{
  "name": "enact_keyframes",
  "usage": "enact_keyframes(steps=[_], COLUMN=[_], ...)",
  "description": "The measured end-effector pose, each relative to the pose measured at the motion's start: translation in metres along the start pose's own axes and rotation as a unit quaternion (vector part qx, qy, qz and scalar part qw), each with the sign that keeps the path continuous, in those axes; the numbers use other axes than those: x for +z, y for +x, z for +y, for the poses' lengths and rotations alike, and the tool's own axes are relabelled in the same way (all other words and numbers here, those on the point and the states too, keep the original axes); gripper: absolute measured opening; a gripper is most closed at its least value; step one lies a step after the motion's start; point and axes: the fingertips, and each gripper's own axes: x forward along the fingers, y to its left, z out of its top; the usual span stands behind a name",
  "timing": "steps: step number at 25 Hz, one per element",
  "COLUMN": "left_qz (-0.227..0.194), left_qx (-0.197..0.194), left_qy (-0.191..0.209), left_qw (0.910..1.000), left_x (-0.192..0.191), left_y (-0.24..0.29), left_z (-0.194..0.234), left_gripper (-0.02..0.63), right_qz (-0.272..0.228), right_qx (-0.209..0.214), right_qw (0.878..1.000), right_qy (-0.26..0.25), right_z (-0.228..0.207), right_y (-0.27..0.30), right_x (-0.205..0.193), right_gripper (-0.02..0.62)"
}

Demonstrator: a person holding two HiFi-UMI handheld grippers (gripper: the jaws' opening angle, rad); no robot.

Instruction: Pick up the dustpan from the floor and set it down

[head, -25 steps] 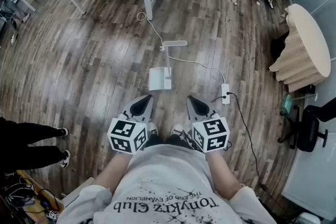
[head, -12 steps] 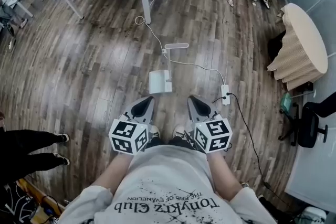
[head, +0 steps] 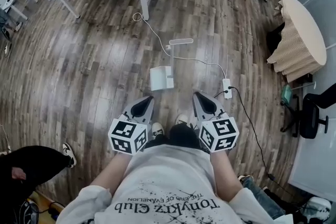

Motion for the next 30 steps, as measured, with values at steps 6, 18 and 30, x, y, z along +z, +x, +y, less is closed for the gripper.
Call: enact_keyframes(steps=[6, 18, 30], left_qz=[0.003, -0.006, -0.007], left_qx=[0.005, 0.045, 0.083], left_qy=[-0.003, -0.013, -0.028], left_qw=[1.0000, 0.9989, 0.9961], left_x=[0.007, 0.059, 0.089], left_y=[0.021, 0.104, 0.174], left_z=[0.011, 0.027, 0.022], left_gripper=[0.023, 0.023, 0.023], right_qz=[0.010, 0.025, 0.052], right_qx=[0.009, 0.054, 0.105], right_qw=[1.000, 0.997, 0.991], right_qy=[0.001, -0.044, -0.060], right_z=[-0.017, -0.089, -0.145], right_y=[0.020, 0.084, 0.126], right_x=[0.002, 0.044, 0.061], right_gripper=[0.026, 0.026, 0.026])
